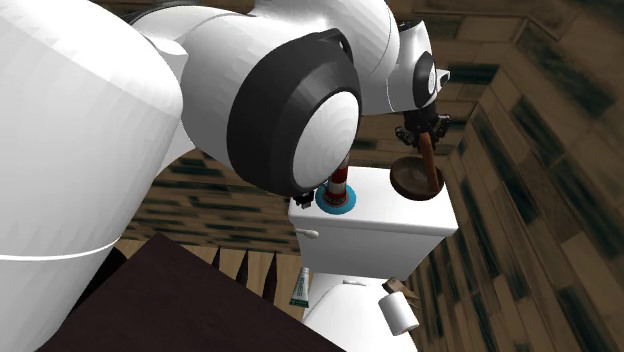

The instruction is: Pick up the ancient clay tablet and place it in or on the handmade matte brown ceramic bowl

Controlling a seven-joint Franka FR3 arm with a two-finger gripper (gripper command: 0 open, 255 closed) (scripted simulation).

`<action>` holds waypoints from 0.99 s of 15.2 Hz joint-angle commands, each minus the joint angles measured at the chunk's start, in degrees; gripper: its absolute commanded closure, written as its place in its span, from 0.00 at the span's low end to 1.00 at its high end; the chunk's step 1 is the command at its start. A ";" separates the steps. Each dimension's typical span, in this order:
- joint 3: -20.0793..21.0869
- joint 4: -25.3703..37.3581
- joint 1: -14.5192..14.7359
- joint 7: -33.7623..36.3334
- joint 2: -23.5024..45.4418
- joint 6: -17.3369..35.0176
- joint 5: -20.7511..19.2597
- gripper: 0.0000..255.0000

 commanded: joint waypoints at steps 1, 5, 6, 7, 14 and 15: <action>-0.01 0.08 0.00 0.01 0.01 0.02 0.00 1.00; 0.00 0.13 0.00 0.00 0.04 0.00 0.00 0.00; 0.00 0.15 0.01 0.00 0.05 0.00 0.00 0.00; 0.00 0.18 0.01 0.00 0.07 -0.02 0.01 0.00; 0.28 -6.36 1.28 0.92 -7.42 -1.46 -0.27 0.00; 0.28 -6.39 1.28 0.93 -7.43 -1.44 -0.27 0.00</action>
